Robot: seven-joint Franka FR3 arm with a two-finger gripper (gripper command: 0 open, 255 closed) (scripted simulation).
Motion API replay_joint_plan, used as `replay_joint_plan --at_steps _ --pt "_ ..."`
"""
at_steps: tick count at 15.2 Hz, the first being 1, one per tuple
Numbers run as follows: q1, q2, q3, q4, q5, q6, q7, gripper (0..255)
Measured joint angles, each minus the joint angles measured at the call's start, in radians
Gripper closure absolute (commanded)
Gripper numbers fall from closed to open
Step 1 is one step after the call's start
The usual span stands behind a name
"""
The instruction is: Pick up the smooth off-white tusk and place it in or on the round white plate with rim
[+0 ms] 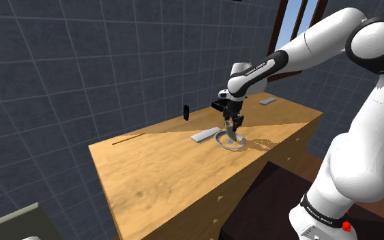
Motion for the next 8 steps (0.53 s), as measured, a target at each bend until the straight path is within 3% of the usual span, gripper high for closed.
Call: replay_joint_plan --at_steps 8 --pt "0.002 0.082 0.005 -0.031 0.053 0.106 -0.037 255"
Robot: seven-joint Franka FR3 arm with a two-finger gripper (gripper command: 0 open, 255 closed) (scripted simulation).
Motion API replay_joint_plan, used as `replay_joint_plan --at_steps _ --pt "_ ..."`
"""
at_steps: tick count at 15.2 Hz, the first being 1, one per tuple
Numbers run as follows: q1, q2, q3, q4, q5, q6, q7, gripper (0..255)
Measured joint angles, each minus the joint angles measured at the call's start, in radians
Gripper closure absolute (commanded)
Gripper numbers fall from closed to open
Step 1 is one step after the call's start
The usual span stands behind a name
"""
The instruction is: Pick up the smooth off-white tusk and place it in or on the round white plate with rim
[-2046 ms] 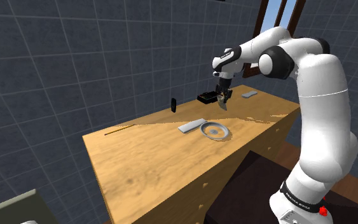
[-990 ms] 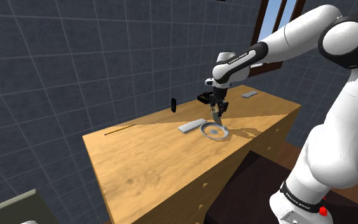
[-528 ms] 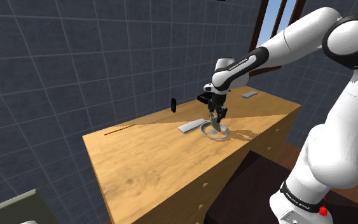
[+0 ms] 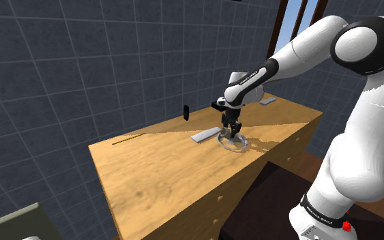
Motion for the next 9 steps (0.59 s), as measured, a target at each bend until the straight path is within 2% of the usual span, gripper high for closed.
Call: replay_joint_plan --at_steps 8,9 --pt "-0.003 0.037 0.003 -0.007 0.026 0.040 -0.022 255" --pt "-0.003 0.038 0.003 -0.007 0.026 0.040 -0.022 0"
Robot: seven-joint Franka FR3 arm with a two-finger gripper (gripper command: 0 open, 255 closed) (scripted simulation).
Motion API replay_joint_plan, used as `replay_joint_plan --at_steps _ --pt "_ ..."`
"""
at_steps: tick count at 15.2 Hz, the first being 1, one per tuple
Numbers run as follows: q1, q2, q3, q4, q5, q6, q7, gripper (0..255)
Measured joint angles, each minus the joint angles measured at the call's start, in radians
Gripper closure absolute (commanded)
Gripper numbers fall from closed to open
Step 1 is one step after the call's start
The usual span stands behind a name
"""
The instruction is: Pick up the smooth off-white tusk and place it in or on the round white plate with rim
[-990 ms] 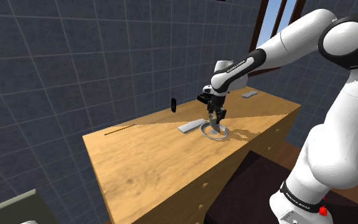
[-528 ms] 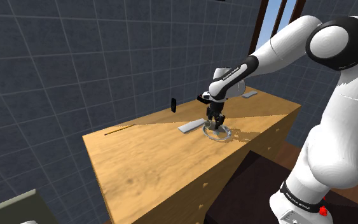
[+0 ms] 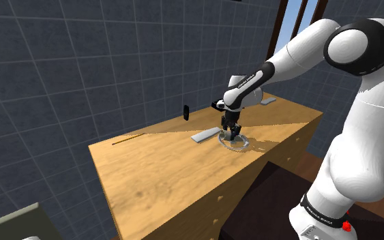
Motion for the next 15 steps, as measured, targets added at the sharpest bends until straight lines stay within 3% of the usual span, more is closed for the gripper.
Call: replay_joint_plan --at_steps 6,11,15 --pt "0.000 0.001 0.000 0.000 0.000 0.000 0.000 0" --pt "0.002 -0.084 -0.009 0.036 -0.058 -0.110 0.042 0" --pt "0.002 -0.096 -0.009 0.040 -0.066 -0.125 0.047 0"
